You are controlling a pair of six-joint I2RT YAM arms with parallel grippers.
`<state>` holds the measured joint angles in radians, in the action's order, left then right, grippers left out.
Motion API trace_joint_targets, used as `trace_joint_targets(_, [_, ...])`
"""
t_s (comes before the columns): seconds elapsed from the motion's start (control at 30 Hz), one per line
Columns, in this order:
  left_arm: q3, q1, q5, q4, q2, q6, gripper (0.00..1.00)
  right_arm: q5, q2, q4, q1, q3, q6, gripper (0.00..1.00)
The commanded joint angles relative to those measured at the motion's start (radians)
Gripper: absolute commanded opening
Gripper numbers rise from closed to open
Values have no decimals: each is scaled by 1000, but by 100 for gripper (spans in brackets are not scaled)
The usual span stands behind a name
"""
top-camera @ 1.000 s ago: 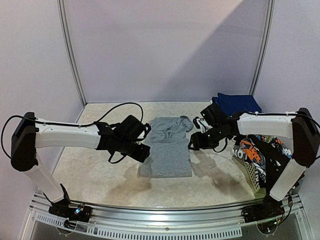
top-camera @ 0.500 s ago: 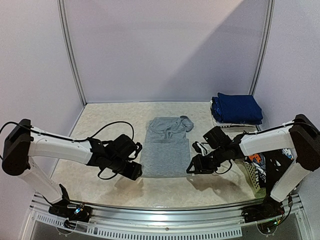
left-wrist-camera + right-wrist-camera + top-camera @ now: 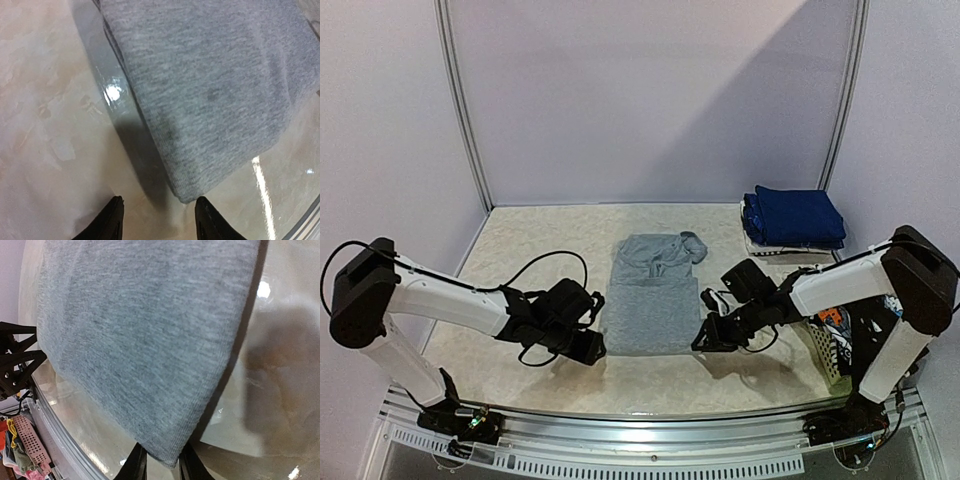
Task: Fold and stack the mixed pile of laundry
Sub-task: Smooth out the 2/3-rectangle-folded tank top at the center of the board, then pick up the 2/3-rectangle-folded tank top from the center of the board.
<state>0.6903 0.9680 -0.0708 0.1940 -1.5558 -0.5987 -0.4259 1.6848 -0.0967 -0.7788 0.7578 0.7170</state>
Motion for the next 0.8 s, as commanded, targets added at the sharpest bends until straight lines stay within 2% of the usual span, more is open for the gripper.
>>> trace_joint_targets(0.0, [-18,8,16,-80,-40,-5,48,10,33,-7,-9,-16,-3,20])
trace_joint_targets(0.23, [-28,9,84,-160,-50,-10,45,13,35,-13,-9,-17,-7,12])
trace_joint_targets(0.33, [-26,9,84,-163,-56,-5,35,15,33,-15,-9,-17,-8,9])
trace_joint_targets(0.57, [11,8,171,-283,-152,-3,0,13,46,-42,-6,29,-27,0])
trace_joint_targets(0.63, [49,6,167,-269,-157,8,0,15,47,-81,3,68,-41,0])
trace_joint_targets(0.77, [185,-14,133,-128,-150,62,0,23,35,-202,55,196,-106,0])
